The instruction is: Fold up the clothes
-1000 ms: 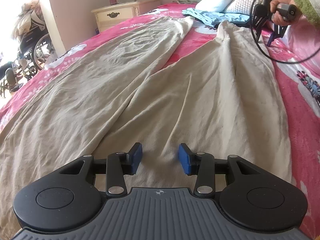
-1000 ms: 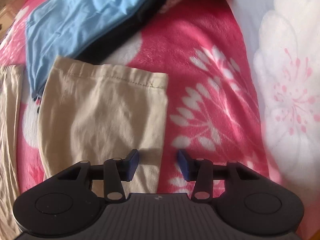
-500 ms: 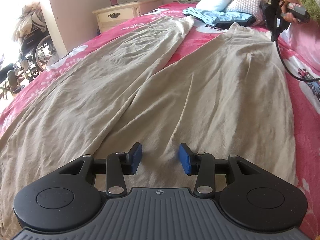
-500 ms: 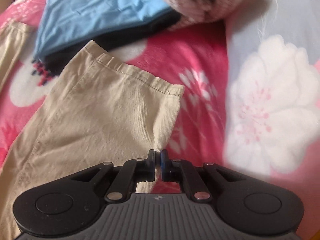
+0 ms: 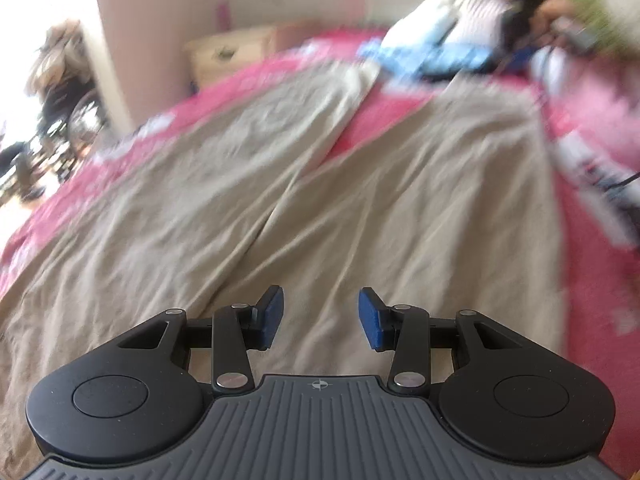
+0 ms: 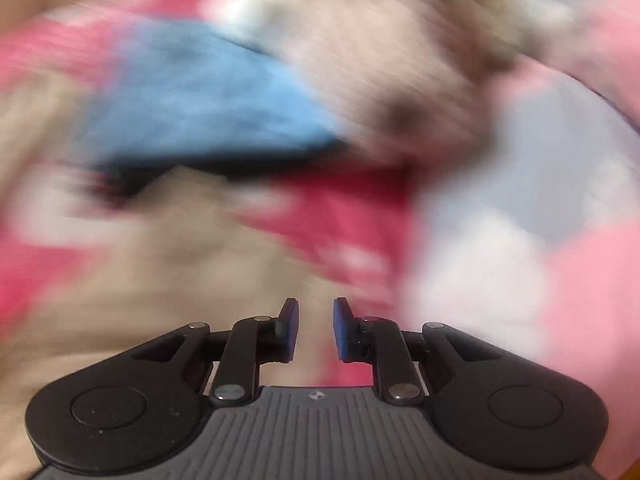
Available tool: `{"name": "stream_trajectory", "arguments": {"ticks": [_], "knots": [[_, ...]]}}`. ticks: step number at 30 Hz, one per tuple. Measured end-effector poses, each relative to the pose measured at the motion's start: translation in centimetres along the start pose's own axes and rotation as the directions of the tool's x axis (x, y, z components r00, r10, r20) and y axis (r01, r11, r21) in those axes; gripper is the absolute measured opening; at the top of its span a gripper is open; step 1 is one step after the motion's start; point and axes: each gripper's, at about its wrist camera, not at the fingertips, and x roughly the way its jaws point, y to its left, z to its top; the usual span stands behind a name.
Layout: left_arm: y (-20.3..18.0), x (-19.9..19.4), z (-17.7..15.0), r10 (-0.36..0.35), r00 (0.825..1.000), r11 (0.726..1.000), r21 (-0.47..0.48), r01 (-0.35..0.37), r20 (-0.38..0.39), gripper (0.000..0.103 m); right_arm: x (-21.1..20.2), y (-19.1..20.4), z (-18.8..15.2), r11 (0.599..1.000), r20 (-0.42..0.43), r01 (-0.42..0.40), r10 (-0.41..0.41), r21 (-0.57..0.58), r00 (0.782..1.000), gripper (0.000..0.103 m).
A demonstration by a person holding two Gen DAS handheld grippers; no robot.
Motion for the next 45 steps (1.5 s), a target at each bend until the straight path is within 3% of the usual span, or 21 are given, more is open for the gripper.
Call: {"name": "stream_trajectory", "arguments": {"ticks": [1,2,5,8,10,14,18,20,22,24,26,28,30,33,35,37,38,40,41,43,45], "knots": [[-0.4,-0.8,0.0,-0.045,0.999,0.999,0.003,0.045,0.019,0.042,-1.2,1.6,-0.4,0.991,-0.014,-0.124,0.123,-0.059,0.992,0.019],[-0.9,-1.5,0.0,-0.091,0.996,0.996,0.008,0.091,0.027,0.043,-2.4,3.5,-1.3,0.958,-0.067,-0.252,0.245,-0.139,0.967,0.019],[-3.1,-1.5,-1.0,-0.198,0.98,0.979,0.033,0.199,-0.032,0.043,-6.1,8.8,-5.9,0.811,-0.212,-0.467,0.417,-0.352,0.884,0.019],[-5.5,-1.0,-2.2,-0.275,0.955,0.958,0.053,0.282,-0.111,0.043,-8.4,12.2,-10.7,0.651,-0.285,-0.591,0.522,-0.477,0.804,0.019],[-7.0,0.3,-3.5,-0.261,0.942,0.958,0.067,0.28,-0.209,0.041,-8.9,13.2,-13.1,0.598,-0.285,-0.617,0.559,-0.512,0.778,0.019],[-7.1,-0.4,-4.2,-0.281,0.929,0.954,0.037,0.299,-0.241,0.041,-7.2,12.1,-18.5,0.611,-0.343,-0.563,0.448,-0.556,0.825,0.018],[-6.5,-1.1,-4.6,-0.311,0.911,0.945,0.012,0.326,-0.272,0.041,-9.8,11.6,-20.3,0.561,-0.324,-0.459,0.329,-0.689,0.887,0.019],[-6.4,-1.3,-4.5,-0.32,0.904,0.941,0.013,0.337,-0.283,0.041,-11.2,12.2,-20.0,0.54,-0.279,-0.431,0.343,-0.723,0.897,0.019],[-6.3,-1.3,-4.6,-0.33,0.898,0.939,-0.002,0.344,-0.29,0.042,-12.7,13.5,-19.6,0.51,-0.223,-0.435,0.425,-0.742,0.877,0.019],[-6.2,-1.5,-4.8,-0.334,0.894,0.938,-0.013,0.346,-0.297,0.042,-13.8,15.3,-19.6,0.462,-0.206,-0.475,0.518,-0.749,0.83,0.019],[-6.1,-1.9,-4.9,-0.335,0.891,0.939,-0.03,0.342,-0.306,0.042,-13.7,17.0,-21.0,0.4,-0.257,-0.53,0.563,-0.748,0.786,0.019],[-5.8,-2.5,-5.1,-0.335,0.89,0.941,-0.054,0.335,-0.309,0.042,-12.4,17.0,-23.3,0.333,-0.34,-0.538,0.5,-0.774,0.797,0.019],[-5.3,-3.0,-5.3,-0.336,0.892,0.942,-0.085,0.326,-0.301,0.042,-12.1,15.4,-24.9,0.286,-0.358,-0.522,0.468,-0.804,0.808,0.019],[-4.4,-3.8,-5.4,-0.329,0.905,0.944,-0.132,0.304,-0.269,0.042,-12.3,13.7,-23.5,0.345,-0.422,-0.55,0.381,-0.761,0.823,0.019],[-3.6,-4.0,-5.1,-0.333,0.915,0.939,-0.167,0.301,-0.228,0.042,-13.4,13.5,-22.6,0.351,-0.39,-0.535,0.404,-0.769,0.827,0.019],[-2.9,-3.9,-4.5,-0.337,0.919,0.935,-0.189,0.301,-0.203,0.042,-14.8,14.2,-22.1,0.323,-0.359,-0.549,0.492,-0.771,0.793,0.019],[-2.8,-3.8,-4.2,-0.326,0.924,0.939,-0.186,0.29,-0.201,0.042,-15.3,14.9,-22.0,0.303,-0.348,-0.567,0.546,-0.766,0.762,0.019],[-2.7,-3.2,-4.2,-0.288,0.93,0.953,-0.167,0.254,-0.229,0.042,-14.7,16.5,-23.0,0.268,-0.36,-0.591,0.583,-0.761,0.729,0.019],[-2.6,-3.0,-4.3,-0.279,0.928,0.956,-0.165,0.244,-0.245,0.042,-13.9,17.2,-23.7,0.249,-0.381,-0.602,0.58,-0.758,0.72,0.019],[-2.6,-3.0,-5.1,-0.301,0.91,0.949,-0.189,0.254,-0.286,0.042,-12.8,17.5,-25.8,0.191,-0.418,-0.591,0.542,-0.784,0.729,0.021],[-2.6,-3.7,-5.7,-0.327,0.896,0.94,-0.201,0.276,-0.301,0.043,-14.1,16.4,-27.3,0.095,-0.448,-0.574,0.527,-0.813,0.722,0.021]]}}
